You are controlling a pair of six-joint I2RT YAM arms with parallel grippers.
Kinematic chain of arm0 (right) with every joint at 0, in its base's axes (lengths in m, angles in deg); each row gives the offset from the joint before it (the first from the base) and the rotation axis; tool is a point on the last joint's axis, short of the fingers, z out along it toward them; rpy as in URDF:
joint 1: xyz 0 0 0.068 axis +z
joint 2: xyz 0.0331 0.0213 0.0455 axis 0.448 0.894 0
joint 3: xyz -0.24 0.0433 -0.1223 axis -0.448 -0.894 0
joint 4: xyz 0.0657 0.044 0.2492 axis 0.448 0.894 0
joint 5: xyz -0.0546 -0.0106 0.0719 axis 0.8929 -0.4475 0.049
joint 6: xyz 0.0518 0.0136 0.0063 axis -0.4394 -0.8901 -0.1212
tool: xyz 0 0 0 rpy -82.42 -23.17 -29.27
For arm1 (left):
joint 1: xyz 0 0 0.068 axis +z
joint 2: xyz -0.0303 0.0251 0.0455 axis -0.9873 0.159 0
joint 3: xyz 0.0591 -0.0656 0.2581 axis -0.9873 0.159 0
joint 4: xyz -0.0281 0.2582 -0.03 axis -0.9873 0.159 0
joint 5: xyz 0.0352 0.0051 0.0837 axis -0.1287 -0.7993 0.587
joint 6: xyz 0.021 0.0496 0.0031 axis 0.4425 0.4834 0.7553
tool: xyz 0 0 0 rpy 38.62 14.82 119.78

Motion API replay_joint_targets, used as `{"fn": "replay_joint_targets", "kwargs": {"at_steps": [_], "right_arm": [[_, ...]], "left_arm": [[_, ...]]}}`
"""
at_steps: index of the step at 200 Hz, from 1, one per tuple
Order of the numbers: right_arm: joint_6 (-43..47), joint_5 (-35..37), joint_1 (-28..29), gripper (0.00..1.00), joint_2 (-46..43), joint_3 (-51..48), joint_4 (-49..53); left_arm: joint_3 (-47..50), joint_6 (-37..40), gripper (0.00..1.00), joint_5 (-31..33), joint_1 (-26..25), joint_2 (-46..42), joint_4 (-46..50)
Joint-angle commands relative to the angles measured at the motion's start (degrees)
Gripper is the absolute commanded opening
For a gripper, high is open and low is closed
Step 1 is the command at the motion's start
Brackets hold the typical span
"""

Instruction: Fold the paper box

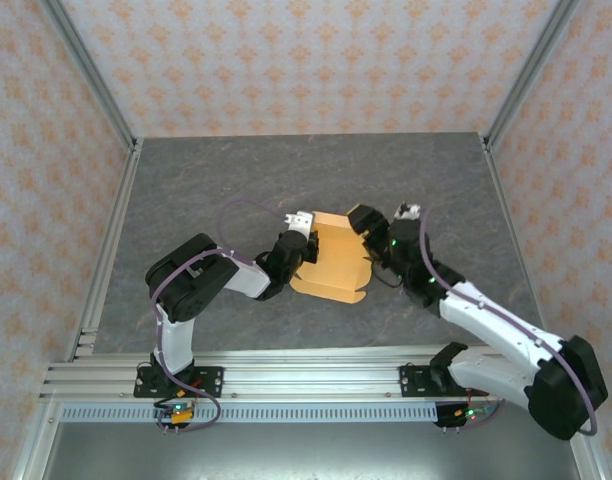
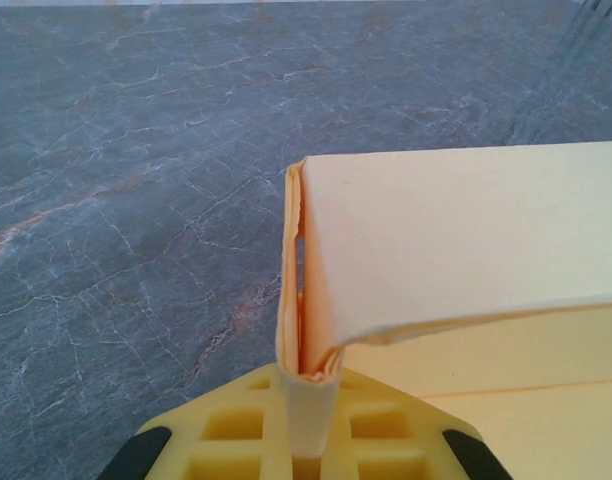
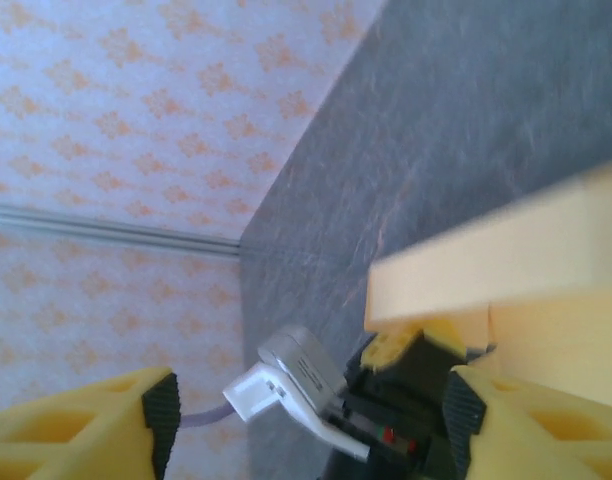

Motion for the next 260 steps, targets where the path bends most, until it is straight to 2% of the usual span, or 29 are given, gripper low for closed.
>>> {"fn": "replay_joint_targets", "kwargs": {"at_steps": [1,20,32,47,69,79,97,127,144,156,184,213,244,260], "right_arm": [[25.28,-8.76,-7.88,0.79,5.55,11.41,21.77],[40.36,-16.24,-12.74,0.83,18.44,23.76,35.09],[45.99,-15.4,-13.26,0.86,25.74,30.66,41.3],[49.76,-15.11,-13.55,0.88,31.94,36.12,43.97],[53.08,-26.52,-15.36,0.87,38.92,40.34,41.71],[54.76,-32.51,-15.9,0.81,42.72,43.4,43.26],[56.52,-38.65,-15.87,0.75,47.06,47.76,47.68],[58.85,-39.61,-15.83,0.71,49.79,47.45,49.6],[59.13,-42.24,-15.81,0.62,51.02,47.7,50.06],[58.78,-43.97,-15.73,0.61,51.16,47.47,49.63],[54.88,-43.28,-15.09,0.53,50.82,44.89,46.98],[47.48,-41.27,-13.99,0.51,47.59,38.24,41.39],[39.47,-35.84,-13.04,0.48,42.91,31.76,35.89],[35.54,-35.9,-12.57,0.48,41.2,29.11,32.67]], "left_arm": [[-1.3,2.34,0.08,0.16,-0.38,0.66,0.94],[-0.74,4.0,0.08,-0.66,-0.47,0.68,-0.01],[-0.1,5.53,0.07,-1.41,-0.65,0.46,-0.97],[0.5,6.33,0.07,-1.99,-0.65,-0.07,-1.14],[1.08,6.83,0.08,-2.12,-0.65,-0.21,-1.81],[1.08,7.02,0.08,-2.62,-0.65,-0.13,-1.87],[1.08,7.05,0.1,-3.11,-0.65,-0.18,-1.86],[1.12,7.14,0.14,-3.48,-0.65,0.08,-2.39],[0.92,7.11,0.15,-3.81,-0.65,0.4,-2.32],[0.78,7.14,0.16,-3.92,-0.65,0.4,-2.02],[1.38,6.85,0.17,-4.06,-1.04,-0.63,-2.95],[1.28,7.08,0.11,-1.51,-1.63,-0.09,-3.35],[1.13,8.27,0.03,2.1,-3.13,0.44,-4.32],[0.76,9.32,0.0,3.61,-4.05,0.77,-4.85]]}}
